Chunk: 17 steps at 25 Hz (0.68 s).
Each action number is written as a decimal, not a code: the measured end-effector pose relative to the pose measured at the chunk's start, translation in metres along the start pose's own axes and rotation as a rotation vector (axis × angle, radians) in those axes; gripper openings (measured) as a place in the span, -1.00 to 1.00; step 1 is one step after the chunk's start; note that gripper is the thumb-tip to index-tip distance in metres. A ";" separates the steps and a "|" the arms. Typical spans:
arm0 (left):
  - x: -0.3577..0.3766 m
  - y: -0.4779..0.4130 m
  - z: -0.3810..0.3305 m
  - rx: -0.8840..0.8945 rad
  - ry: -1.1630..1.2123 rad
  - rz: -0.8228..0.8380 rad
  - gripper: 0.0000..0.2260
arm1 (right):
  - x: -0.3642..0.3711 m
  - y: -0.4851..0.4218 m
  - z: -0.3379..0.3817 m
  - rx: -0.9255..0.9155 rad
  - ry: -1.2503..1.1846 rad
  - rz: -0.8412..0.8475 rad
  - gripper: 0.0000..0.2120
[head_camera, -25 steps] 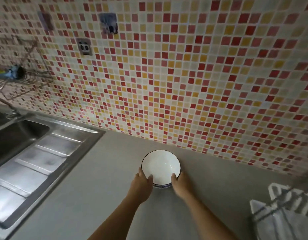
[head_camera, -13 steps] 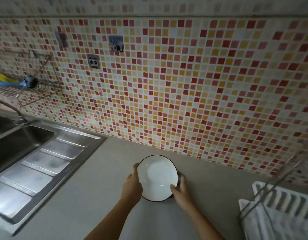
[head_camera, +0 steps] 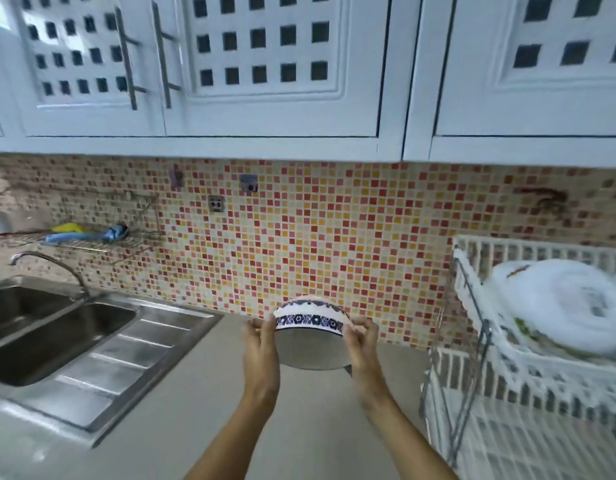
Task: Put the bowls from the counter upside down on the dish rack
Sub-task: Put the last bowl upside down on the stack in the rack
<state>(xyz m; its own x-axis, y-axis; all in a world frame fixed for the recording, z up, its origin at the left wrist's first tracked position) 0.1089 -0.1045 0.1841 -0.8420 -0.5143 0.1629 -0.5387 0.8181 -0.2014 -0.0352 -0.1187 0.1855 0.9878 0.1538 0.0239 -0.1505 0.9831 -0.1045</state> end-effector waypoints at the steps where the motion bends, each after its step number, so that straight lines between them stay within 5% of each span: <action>1: 0.003 0.010 -0.018 0.047 0.056 0.020 -0.84 | -0.006 0.011 0.018 -0.021 -0.014 0.018 -0.65; 7: 0.036 0.048 -0.113 0.320 0.160 0.173 -0.49 | -0.051 0.066 0.115 -0.222 0.019 0.042 -0.31; 10: 0.068 0.072 -0.150 0.431 0.219 0.275 -0.52 | -0.089 0.092 0.160 -0.346 0.072 -0.020 -0.54; 13: 0.106 0.096 -0.173 0.532 0.255 0.387 -0.62 | -0.141 0.108 0.190 -0.433 0.127 -0.046 -0.51; 17: 0.177 0.129 -0.186 0.566 0.275 0.535 -0.37 | -0.229 0.130 0.211 -0.462 0.285 -0.100 -0.09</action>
<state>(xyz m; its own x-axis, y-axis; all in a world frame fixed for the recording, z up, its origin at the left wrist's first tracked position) -0.1041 -0.0416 0.3667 -0.9912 0.0495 0.1227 -0.0623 0.6434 -0.7630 -0.2892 -0.0046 0.3760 0.9777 -0.0342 -0.2072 -0.0857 0.8357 -0.5424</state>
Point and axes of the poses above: each hand's wrist, its own y-axis away from the middle knuckle, its own x-axis out of the palm, z = x × y, the point moved 1 cm from there along -y, towards the middle knuckle, and after that the axes turned 7 degrees about x, right-handed, at the moved point
